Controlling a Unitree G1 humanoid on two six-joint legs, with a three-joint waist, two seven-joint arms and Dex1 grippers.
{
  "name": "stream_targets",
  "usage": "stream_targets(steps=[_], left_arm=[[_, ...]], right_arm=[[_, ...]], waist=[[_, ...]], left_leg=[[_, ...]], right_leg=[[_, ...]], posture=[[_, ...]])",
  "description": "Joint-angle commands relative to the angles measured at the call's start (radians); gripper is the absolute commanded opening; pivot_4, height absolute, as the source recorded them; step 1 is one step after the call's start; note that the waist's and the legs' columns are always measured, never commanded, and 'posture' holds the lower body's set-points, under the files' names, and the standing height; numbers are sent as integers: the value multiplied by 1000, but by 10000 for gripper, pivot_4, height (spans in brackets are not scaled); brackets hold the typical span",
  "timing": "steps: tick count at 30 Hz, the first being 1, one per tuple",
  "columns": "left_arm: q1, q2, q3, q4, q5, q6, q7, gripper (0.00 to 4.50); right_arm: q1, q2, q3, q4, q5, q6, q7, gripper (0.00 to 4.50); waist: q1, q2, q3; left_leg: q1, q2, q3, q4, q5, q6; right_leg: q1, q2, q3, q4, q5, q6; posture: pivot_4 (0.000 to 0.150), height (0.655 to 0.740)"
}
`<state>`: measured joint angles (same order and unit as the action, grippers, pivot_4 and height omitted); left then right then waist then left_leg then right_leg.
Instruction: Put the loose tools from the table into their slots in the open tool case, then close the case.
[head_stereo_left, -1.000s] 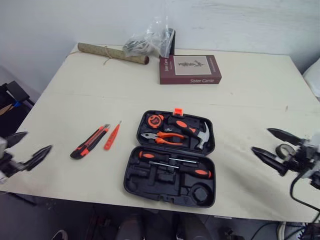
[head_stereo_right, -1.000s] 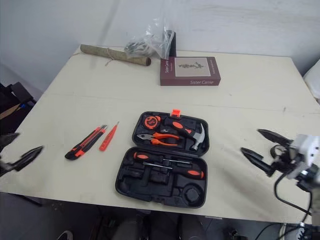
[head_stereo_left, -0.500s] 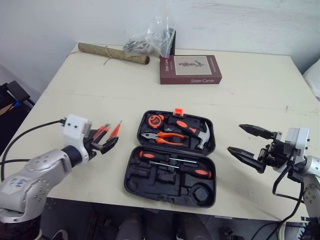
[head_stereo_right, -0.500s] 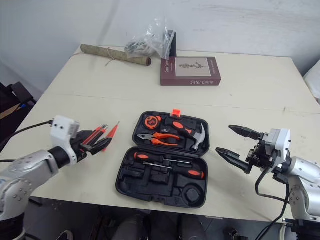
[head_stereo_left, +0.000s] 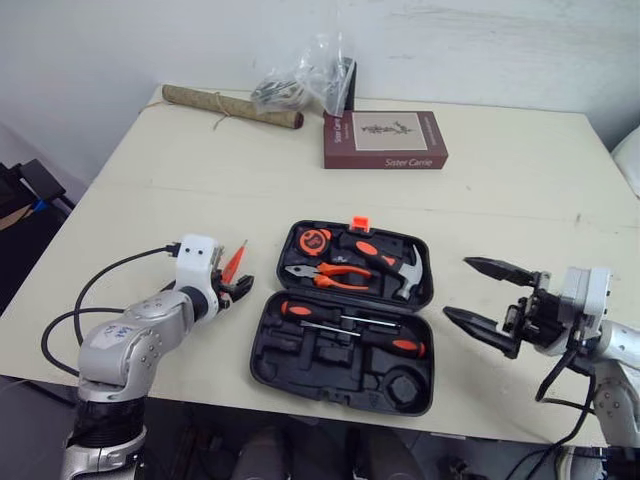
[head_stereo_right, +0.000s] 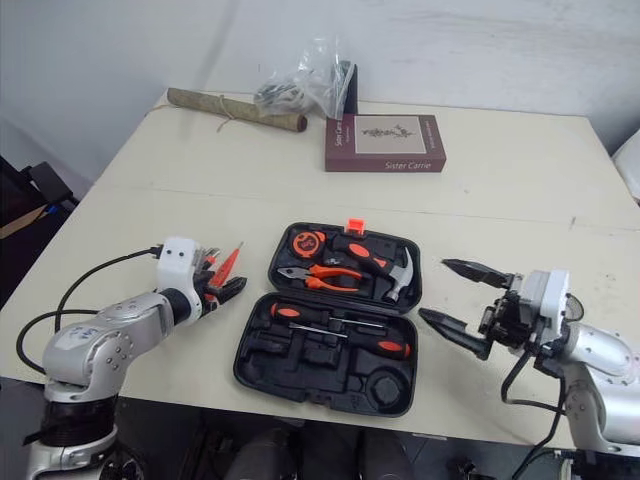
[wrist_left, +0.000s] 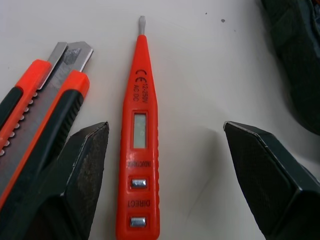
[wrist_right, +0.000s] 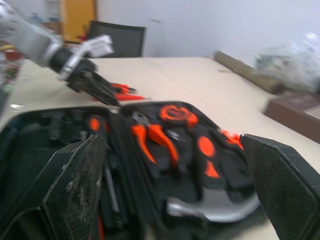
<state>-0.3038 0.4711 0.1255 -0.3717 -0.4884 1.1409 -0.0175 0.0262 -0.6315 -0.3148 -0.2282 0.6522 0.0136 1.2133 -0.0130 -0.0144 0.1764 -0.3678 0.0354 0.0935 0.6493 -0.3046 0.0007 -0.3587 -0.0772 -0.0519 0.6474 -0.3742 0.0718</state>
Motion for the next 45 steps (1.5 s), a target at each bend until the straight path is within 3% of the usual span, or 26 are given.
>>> stream_targets(steps=[1, 5, 6, 8, 13, 14, 17, 19, 22, 26, 29, 31, 34, 38, 45], left_arm=[[-3, 11, -46, 36, 62, -19, -12, 36975], [-14, -5, -58, 82, 84, 21, -17, 36975], [-10, -13, -51, 83, 80, 28, -20, 34460], [-2, -21, -46, 78, 80, 38, -27, 28596], [24, -19, -45, 64, 98, 57, -46, 5914], [25, -18, -45, 63, 102, 56, -49, 3248], [7, 59, -49, 33, 129, -25, -109, 3257], [-13, 129, -31, -8, 106, -127, -227, 3257], [12, 238, 18, -79, 15, -313, -512, 3257], [100, 462, 38, -155, -74, -498, -943, 3257], [72, 510, 0, -172, -105, -580, -1092, 3257], [34, 523, -57, -185, -99, -594, -1143, 3257], [-76, 501, -245, -154, 55, -649, -1163, 3257], [-230, 447, -471, -87, 209, -579, -1163, 3257], [-348, 389, -605, -38, 318, -553, -1182, 3257]], right_arm=[[12, 9, 15, -58, 19, -27, 17, 45000], [16, 24, 30, -67, 12, -31, 0, 45000], [17, 24, 29, -69, 12, -31, -1, 45000], [18, 25, 27, -72, 13, -31, -5, 45000], [24, 20, 17, -67, 11, -36, -6, 45000], [25, 19, 16, -66, 10, -37, -6, 45000], [35, 15, 9, -60, 1, -46, -3, 45000], [42, 10, 0, -60, 0, -48, -5, 45000], [50, -4, -20, -49, 4, -53, -3, 45000], [56, -22, -34, -51, 9, -59, 11, 45000], [82, -44, -34, -57, 12, -48, 43, 45000], [102, -58, -30, -56, 5, -54, 66, 45000], [108, -61, -23, -56, 5, -46, 66, 45000], [112, -59, -13, -77, -2, -37, 46, 45000], [129, -67, -6, -156, -5, 6, -10, 45000]], waist=[[7, 0, 0], [12, 1, -1], [12, 1, -1], [12, 2, -1], [12, 2, -2], [12, 2, -2], [9, 2, -2], [8, 2, -1], [10, 0, 0], [7, 2, 0], [12, 3, 1], [16, 2, 1], [13, 3, 1], [10, 2, 1], [9, 2, 1]], left_leg=[[0, 0, 0, 0, 0, 0], [1, 0, 0, 0, 0, 0], [1, 0, 0, 0, 0, 0], [2, 0, 0, 0, 0, 0], [2, 0, 0, 0, 0, 0], [2, 0, 0, 0, 0, 0], [2, 0, 0, -1, 0, 0], [2, 0, 0, -1, 0, 0], [-1, 0, 0, -1, 1, -1], [-1, 0, 1, -2, 0, -1], [-1, 0, 1, -2, 0, -1], [-1, 0, 0, -1, 0, 0], [-1, -1, 0, -1, -1, 1], [-1, -1, 1, -1, 0, 2], [-2, -1, 1, -1, 0, 2]], right_leg=[[0, 0, 0, 0, 0, 0], [1, 0, 0, 0, 0, 0], [1, 0, 0, 1, 0, 0], [1, 0, 0, 1, 0, 0], [1, 0, 0, 0, 0, 0], [1, 0, 0, 0, 0, 0], [1, 0, 0, 0, 0, 0], [1, 0, 0, 0, 0, 0], [-2, 0, 0, 0, 0, 0], [-1, 0, 0, -2, 0, 0], [-1, -1, 0, -2, 0, -1], [0, -1, 0, -2, 0, -1], [1, -1, 0, -3, 0, -1], [0, 0, 1, -2, 0, -1], [-1, 1, 2, -1, 0, -1]], posture=[[1500, 7400], [1500, 7400], [1500, 7400], [1500, 7400], [1500, 7400], [1500, 7400], [1500, 7400], [1500, 7400], [1500, 7400], [1500, 7400], [1500, 7400], [1500, 7400], [1500, 7400], [1500, 7400], [1500, 7400]])
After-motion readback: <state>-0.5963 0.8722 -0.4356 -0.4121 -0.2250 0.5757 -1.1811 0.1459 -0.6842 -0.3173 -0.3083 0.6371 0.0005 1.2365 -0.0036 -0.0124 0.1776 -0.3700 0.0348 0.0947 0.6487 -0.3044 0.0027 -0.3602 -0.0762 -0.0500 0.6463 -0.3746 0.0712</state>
